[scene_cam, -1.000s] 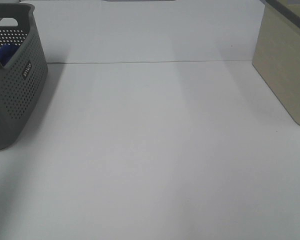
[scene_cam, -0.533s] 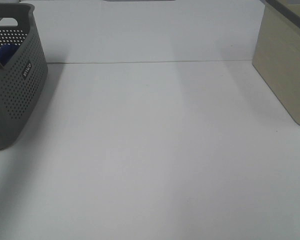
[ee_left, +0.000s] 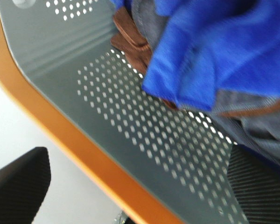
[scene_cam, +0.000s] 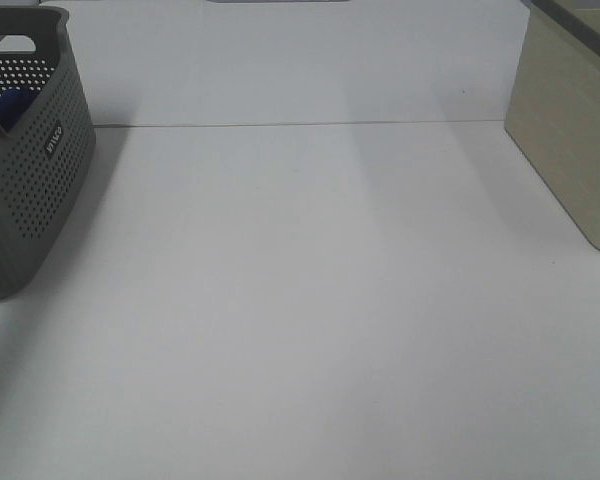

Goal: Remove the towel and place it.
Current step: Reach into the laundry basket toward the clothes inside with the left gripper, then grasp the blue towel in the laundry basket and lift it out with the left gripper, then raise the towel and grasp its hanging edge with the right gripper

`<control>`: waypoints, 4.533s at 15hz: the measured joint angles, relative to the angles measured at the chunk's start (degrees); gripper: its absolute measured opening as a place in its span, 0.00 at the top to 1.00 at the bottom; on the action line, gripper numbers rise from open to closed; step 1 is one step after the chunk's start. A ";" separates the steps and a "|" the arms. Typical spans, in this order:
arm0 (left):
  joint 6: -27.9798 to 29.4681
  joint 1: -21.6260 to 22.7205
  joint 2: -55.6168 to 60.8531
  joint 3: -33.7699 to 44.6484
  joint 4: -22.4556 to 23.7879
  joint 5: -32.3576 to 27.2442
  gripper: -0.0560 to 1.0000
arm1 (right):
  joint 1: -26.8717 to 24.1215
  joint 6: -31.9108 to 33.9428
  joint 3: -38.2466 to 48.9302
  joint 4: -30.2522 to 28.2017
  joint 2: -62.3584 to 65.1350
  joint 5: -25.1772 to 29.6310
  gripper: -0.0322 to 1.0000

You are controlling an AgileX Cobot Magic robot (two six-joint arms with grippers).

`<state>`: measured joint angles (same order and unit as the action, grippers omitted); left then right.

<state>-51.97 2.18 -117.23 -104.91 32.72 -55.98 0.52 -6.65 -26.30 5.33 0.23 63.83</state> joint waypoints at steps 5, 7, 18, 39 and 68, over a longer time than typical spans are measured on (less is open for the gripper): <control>-1.89 0.17 -11.00 -2.29 -1.38 4.98 0.03 | 0.00 0.00 0.00 0.00 0.00 0.00 0.24; -2.12 0.17 -13.01 -2.35 -1.32 6.13 0.03 | 0.00 0.00 0.00 0.00 0.00 0.00 0.24; 0.63 0.17 -13.92 -2.58 -0.92 -1.89 0.71 | 0.00 0.00 0.00 0.00 0.00 0.00 0.24; 13.46 -0.34 0.52 -6.88 5.39 -12.32 0.95 | 0.00 0.00 0.00 0.00 0.00 0.00 0.24; -5.90 -55.12 20.86 -5.27 5.39 -8.94 0.95 | 0.00 -13.06 -0.80 17.93 -8.94 -11.40 0.24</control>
<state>-57.87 -52.94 -96.37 -110.18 38.10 -64.92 0.52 -19.71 -27.10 23.26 -8.71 52.43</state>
